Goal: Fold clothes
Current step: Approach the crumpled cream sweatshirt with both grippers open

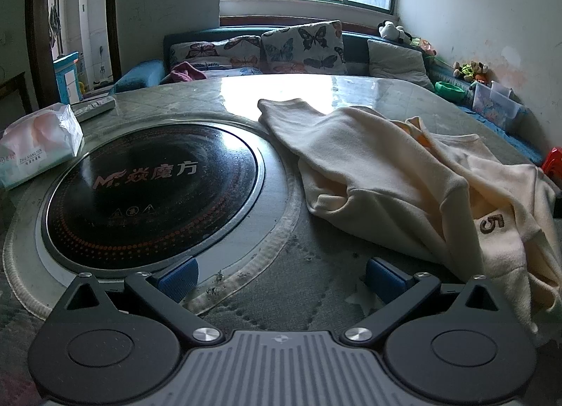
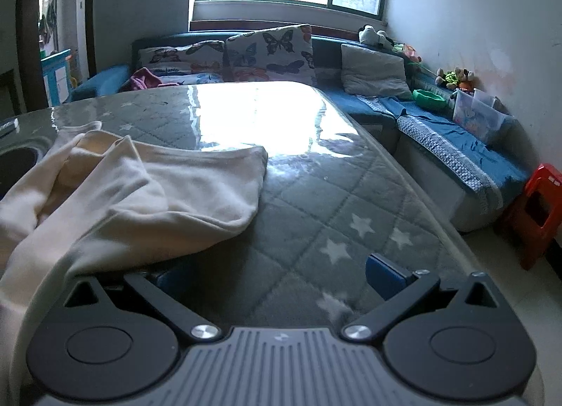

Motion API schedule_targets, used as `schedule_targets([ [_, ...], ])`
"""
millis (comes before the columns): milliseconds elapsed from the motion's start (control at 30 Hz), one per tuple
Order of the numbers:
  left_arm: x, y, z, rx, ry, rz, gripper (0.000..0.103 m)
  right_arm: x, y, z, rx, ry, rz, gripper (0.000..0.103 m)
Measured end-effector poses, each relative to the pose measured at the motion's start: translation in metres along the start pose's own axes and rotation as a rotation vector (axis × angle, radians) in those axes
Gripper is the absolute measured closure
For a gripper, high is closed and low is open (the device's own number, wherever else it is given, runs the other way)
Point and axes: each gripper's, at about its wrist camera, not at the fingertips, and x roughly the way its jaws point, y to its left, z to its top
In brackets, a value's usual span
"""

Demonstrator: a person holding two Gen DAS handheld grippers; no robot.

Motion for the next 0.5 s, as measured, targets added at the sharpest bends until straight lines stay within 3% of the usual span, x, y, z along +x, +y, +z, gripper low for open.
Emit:
schedule_targets([
  [233,-0.001,0.003,0.003,0.003,0.014,0.032,0.0,-0.022,-0.001,-0.012,-0.001,-0.066,0.054,0.0],
  [500,-0.018,0.001,0.005,-0.019,0.012,0.01,0.0,-0.06,0.008,-0.022,-0.04,-0.034,0.127,0.0],
])
